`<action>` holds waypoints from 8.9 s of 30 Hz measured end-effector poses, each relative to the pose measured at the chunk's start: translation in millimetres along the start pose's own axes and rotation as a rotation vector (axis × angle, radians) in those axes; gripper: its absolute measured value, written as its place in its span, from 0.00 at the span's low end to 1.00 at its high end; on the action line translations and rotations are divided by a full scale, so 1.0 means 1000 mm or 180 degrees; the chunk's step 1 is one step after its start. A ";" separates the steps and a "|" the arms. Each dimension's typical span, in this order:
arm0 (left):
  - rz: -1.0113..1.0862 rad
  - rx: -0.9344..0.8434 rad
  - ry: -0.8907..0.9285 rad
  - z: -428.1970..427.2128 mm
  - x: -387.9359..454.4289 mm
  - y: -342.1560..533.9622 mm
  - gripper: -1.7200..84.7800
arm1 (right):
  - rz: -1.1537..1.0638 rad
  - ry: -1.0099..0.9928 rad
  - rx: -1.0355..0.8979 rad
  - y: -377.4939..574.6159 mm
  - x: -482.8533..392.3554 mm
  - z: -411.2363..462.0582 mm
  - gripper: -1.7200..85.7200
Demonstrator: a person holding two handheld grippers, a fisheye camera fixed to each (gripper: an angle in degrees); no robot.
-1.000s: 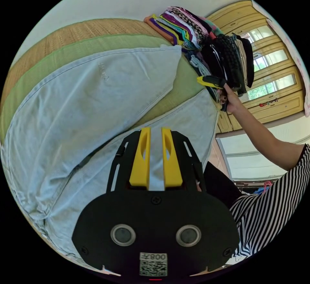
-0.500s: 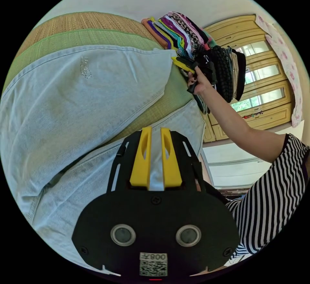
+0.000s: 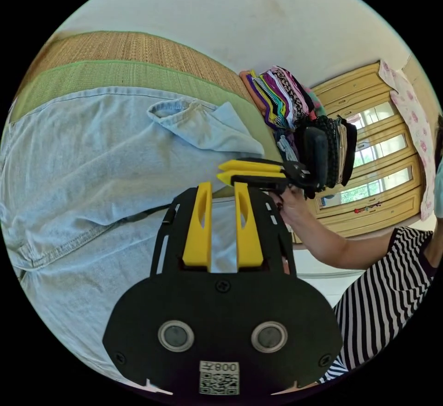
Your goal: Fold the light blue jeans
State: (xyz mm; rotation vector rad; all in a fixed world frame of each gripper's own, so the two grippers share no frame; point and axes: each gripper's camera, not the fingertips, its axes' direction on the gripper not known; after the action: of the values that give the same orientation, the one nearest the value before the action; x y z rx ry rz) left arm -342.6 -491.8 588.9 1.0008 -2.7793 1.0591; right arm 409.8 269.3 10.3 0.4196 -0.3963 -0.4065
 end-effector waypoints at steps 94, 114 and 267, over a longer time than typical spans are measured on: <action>-0.0760 -0.0685 -0.0684 -0.094 0.054 0.259 0.02 | 0.0420 0.0579 -0.0316 0.030 0.054 0.067 0.02; -0.1456 0.0396 -0.1112 -0.301 0.040 0.335 0.07 | -0.0577 -0.0013 -0.0352 -0.100 -0.015 0.135 0.08; 0.1810 -0.0873 -0.0727 0.520 -0.039 -0.174 0.10 | 0.2382 0.1299 0.0947 0.229 0.189 -0.126 0.06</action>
State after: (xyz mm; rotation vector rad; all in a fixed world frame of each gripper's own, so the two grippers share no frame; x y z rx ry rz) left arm -102.9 -879.8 282.8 0.3184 -3.3776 0.5712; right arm 692.9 414.0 63.1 0.5927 -0.1898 0.4691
